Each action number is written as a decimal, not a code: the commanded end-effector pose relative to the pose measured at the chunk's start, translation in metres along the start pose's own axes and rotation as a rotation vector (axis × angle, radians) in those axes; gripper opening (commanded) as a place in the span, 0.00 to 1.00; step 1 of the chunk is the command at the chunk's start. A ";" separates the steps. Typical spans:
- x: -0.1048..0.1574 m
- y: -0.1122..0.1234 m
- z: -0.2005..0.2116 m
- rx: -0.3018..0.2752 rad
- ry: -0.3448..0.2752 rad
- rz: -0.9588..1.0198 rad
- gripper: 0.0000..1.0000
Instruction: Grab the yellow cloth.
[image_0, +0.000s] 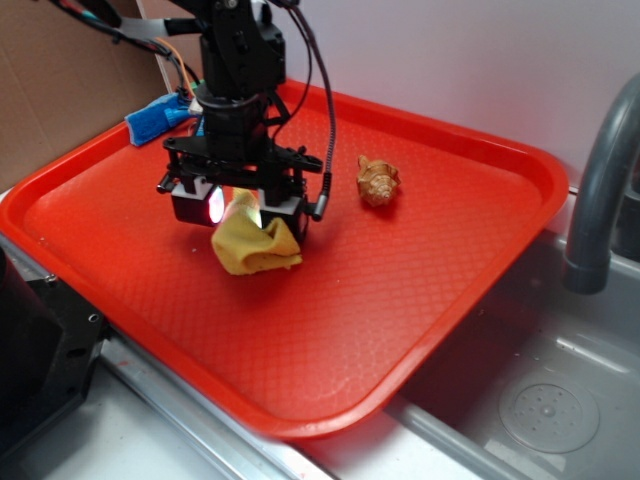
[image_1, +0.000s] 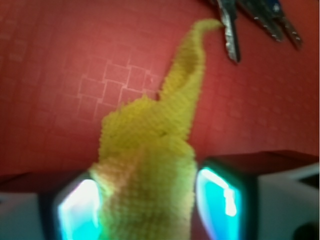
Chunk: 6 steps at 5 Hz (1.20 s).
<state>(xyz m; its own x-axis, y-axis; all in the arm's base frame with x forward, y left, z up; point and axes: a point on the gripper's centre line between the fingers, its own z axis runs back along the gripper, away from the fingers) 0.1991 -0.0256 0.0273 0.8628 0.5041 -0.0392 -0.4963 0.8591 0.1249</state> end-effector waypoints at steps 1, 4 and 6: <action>0.008 0.056 0.088 -0.104 -0.085 -0.296 0.00; -0.024 0.067 0.218 0.028 -0.251 -0.437 0.00; -0.036 0.040 0.220 -0.047 -0.281 -0.573 0.00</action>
<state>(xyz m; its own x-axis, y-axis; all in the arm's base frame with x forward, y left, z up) 0.1666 -0.0325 0.2476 0.9859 -0.0540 0.1584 0.0347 0.9919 0.1224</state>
